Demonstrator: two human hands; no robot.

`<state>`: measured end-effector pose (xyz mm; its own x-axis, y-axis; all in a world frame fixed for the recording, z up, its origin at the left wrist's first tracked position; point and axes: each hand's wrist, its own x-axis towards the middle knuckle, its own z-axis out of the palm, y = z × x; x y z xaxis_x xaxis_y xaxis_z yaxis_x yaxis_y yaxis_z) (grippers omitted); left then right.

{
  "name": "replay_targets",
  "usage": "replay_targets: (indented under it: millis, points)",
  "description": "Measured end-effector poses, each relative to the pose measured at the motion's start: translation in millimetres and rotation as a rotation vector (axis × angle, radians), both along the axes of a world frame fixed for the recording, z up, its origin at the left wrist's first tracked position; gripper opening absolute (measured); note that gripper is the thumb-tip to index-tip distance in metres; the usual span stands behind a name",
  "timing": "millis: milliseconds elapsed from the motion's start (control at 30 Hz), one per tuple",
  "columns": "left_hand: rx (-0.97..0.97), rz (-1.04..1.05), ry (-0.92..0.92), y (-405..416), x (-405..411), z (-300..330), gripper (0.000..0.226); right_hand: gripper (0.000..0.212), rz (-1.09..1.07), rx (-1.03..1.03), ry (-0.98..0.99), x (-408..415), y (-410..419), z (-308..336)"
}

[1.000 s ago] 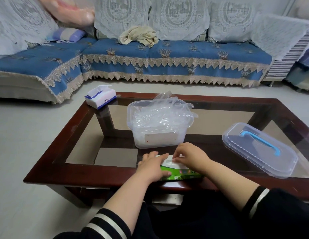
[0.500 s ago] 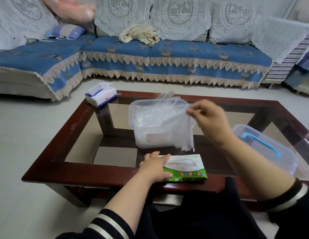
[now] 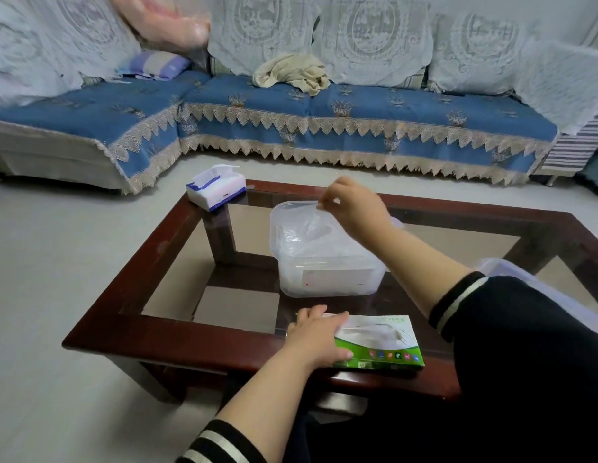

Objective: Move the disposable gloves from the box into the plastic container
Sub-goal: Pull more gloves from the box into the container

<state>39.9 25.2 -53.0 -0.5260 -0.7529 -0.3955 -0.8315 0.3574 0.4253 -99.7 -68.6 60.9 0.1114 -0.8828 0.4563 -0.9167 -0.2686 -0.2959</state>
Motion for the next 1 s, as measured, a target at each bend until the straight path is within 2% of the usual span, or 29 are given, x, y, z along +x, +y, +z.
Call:
replay_targets:
  millis: [167,267,367,501,634,701,768,834,934,1001]
  points:
    - [0.004,-0.001,0.008,-0.4,0.7,1.3,0.076,0.014,0.067,0.187,0.09,8.2,-20.7,-32.2]
    - [0.009,-0.013,0.01,-0.7,2.0,1.6,0.076,0.023,0.107,0.364,0.162,9.0,-24.0,-32.6]
    - [0.013,-0.018,0.012,-1.1,2.8,1.3,0.076,0.031,0.088,0.371,0.076,1.3,-20.3,-23.4]
    - [0.012,-0.015,0.012,-0.6,2.9,1.7,0.077,0.03,0.015,0.267,-0.144,-17.9,-11.1,1.2]
    - [0.003,-0.009,0.007,0.5,2.2,0.7,0.077,0.022,-0.062,-0.046,-0.339,-36.4,17.8,20.4]
    - [0.001,-0.007,0.005,0.8,2.0,0.1,0.077,0.02,-0.031,-0.206,-0.347,-38.0,46.6,21.8]
    - [0.003,-0.005,0.001,1.6,0.6,0.3,0.076,0.023,0.054,-0.248,-0.289,-36.5,79.4,10.3]
    - [0.006,0.0,0.002,1.2,0.4,0.9,0.075,0.031,0.114,-0.102,-0.177,-30.2,106.7,-12.5]
    - [0.005,0.01,0.012,1.9,-0.3,0.6,0.073,0.033,0.02,0.372,0.135,-30.5,127.1,-64.1]
    - [0.005,0.033,0.022,2.2,-0.8,-1.1,0.074,0.041,-0.021,0.591,0.175,-33.8,132.6,-92.0]
